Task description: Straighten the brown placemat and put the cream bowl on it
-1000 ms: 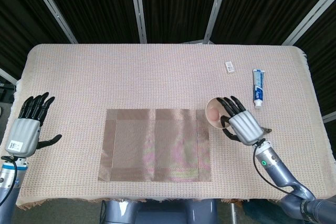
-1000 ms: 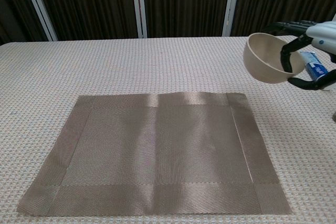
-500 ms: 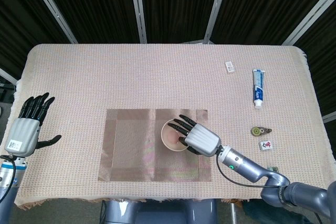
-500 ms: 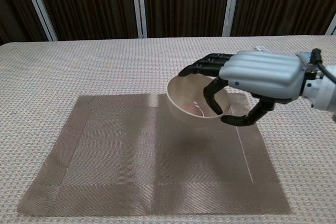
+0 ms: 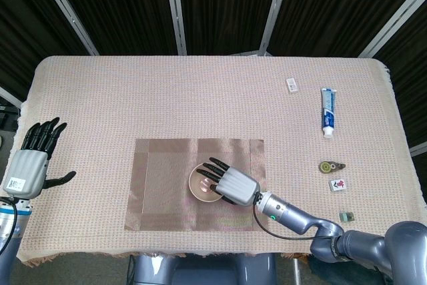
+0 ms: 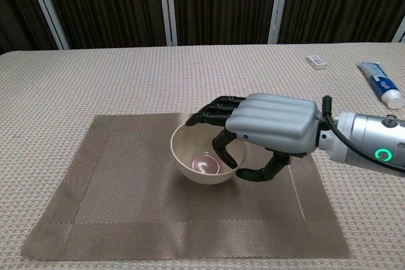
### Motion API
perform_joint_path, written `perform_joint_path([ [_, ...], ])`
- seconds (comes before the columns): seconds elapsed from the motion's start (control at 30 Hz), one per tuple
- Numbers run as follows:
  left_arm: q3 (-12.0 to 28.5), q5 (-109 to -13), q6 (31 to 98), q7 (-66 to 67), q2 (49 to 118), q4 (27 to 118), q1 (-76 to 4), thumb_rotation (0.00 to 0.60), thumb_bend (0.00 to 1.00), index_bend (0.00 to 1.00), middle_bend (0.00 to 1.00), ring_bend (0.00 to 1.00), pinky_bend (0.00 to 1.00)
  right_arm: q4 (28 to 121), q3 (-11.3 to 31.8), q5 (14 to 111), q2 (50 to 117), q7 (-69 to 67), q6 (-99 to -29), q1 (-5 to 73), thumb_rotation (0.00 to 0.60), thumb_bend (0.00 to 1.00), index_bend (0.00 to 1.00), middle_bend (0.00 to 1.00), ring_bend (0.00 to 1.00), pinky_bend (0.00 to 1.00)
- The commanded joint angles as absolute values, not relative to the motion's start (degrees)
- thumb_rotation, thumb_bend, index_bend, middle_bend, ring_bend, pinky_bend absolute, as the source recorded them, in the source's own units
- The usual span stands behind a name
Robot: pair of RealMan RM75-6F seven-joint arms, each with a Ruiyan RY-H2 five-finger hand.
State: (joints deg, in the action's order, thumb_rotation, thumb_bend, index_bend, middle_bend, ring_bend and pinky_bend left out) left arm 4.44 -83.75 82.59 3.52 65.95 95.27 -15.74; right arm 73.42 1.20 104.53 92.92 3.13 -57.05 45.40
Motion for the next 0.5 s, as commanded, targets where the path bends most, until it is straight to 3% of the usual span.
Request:
perform_joint_path([
  [0.03,4.46,-83.65,82.32,3.52,65.99,95.23,-15.77,0.6,0.0,0.0,0.0,0.0,0.0,73.27,1.13,104.87,93.95,3.58,-57.63,45.73,0.6,0.38,0.78,0.04,0.0,0.0],
  [0.2,4.56,-83.53,81.92,3.58,66.1,95.18,-15.84,0.6,0.0,0.0,0.0,0.0,0.0,72.42,0.57,105.76,95.03,5.19,-57.86,46.26,0.6,0.37,0.78,0.04,0.0,0.0],
  [0.27,4.57,-83.56,81.94,3.6,66.1,95.2,-15.78,0.6,0.0,0.0,0.0,0.0,0.0,72.22,0.31,105.66,95.27,5.21,-57.83,46.25,0.6,0.32,0.74,0.04,0.0,0.0],
  [0.3,4.59,-83.58,81.95,3.58,66.08,95.23,-15.74,0.6,0.0,0.0,0.0,0.0,0.0,72.11,0.18,105.51,95.41,5.28,-57.77,46.22,0.6,0.26,0.6,0.03,0.0,0.0],
  [0.33,4.6,-83.58,81.95,3.56,66.08,95.25,-15.73,0.6,0.0,0.0,0.0,0.0,0.0,72.08,0.14,105.43,95.46,5.33,-57.76,46.2,0.6,0.15,0.38,0.02,0.0,0.0],
  [0.4,4.65,-83.57,81.95,3.5,66.05,95.28,-15.68,0.6,0.0,0.0,0.0,0.0,0.0,72.03,-0.01,105.43,95.54,5.76,-57.91,46.16,0.6,0.02,0.08,0.01,0.0,0.0],
  [0.5,4.7,-83.55,81.94,3.5,66.01,95.35,-15.6,0.6,0.0,0.0,0.0,0.0,0.0,72.26,-0.29,105.67,95.18,7.3,-58.11,46.1,0.6,0.0,0.0,0.0,0.0,0.0],
])
